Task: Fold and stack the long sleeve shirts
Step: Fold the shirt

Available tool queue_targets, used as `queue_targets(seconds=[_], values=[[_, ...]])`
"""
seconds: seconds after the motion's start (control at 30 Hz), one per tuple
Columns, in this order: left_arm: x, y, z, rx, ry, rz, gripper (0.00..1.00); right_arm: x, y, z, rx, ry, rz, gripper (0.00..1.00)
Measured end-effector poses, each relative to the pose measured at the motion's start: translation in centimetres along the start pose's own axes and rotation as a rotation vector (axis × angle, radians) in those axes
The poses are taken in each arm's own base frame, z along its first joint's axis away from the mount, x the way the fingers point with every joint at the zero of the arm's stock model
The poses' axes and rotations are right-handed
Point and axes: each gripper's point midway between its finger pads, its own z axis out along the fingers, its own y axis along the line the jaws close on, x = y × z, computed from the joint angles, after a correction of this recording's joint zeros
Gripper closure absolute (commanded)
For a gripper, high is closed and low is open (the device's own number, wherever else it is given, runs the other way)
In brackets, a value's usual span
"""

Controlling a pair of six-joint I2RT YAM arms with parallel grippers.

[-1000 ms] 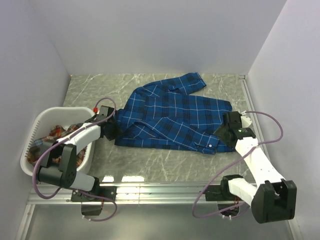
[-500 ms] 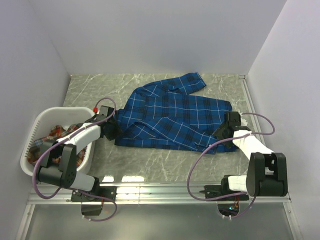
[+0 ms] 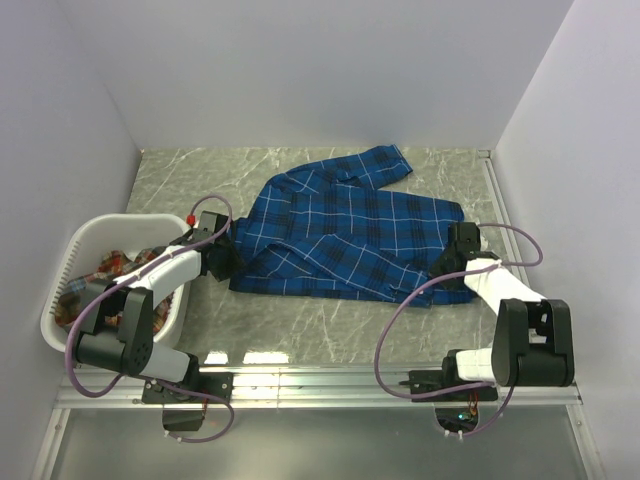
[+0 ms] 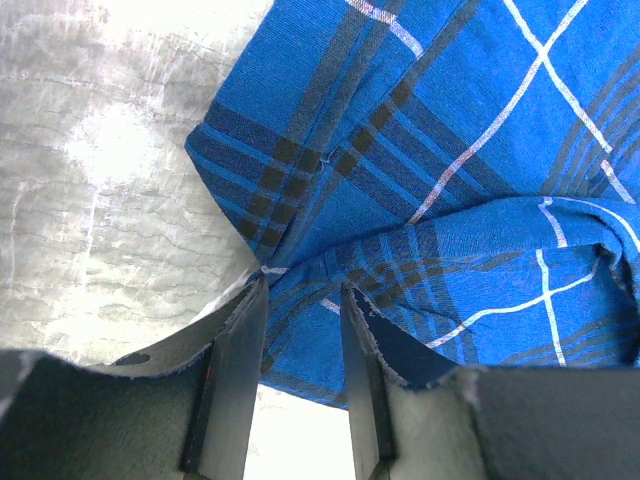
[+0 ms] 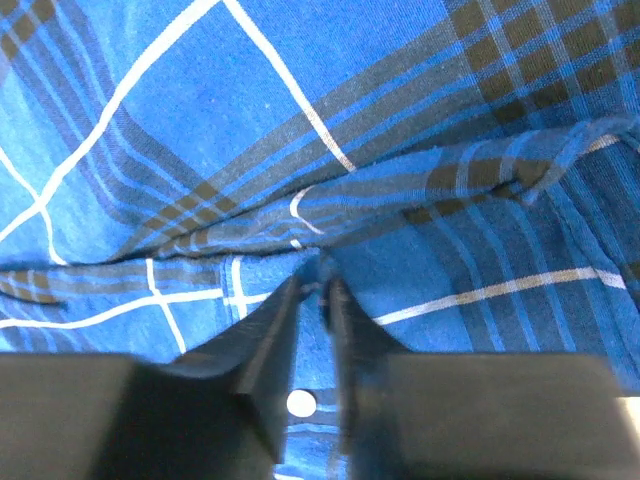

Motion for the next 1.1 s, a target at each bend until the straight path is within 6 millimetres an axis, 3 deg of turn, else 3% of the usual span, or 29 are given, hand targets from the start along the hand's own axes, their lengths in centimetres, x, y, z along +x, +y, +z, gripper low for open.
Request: queue_targets(seconds=[0.1, 0.2, 0.5, 0.83, 1.1], values=[[0.0, 0.0, 0.0, 0.000, 0.000, 0.000, 0.59, -0.2, 0.0, -0.5, -0.003, -0.009, -0.005, 1.00], [0.0, 0.0, 0.0, -0.001, 0.001, 0.000, 0.58, -1.1, 0.3, -1.5, -0.010, -0.040, -0.009, 1.00], [0.0, 0.0, 0.0, -0.001, 0.001, 0.000, 0.58, -6.4, 1.6, -3.9, -0.004, -0.219, -0.034, 1.00], [0.0, 0.0, 0.0, -0.001, 0.000, 0.000, 0.58, -8.5, -0.3, -2.6, 0.144, -0.284, -0.080, 1.00], [0.0, 0.0, 0.0, -0.001, 0.001, 0.000, 0.58, -10.7, 0.5, -1.6, 0.184, -0.305, -0.089, 0.98]])
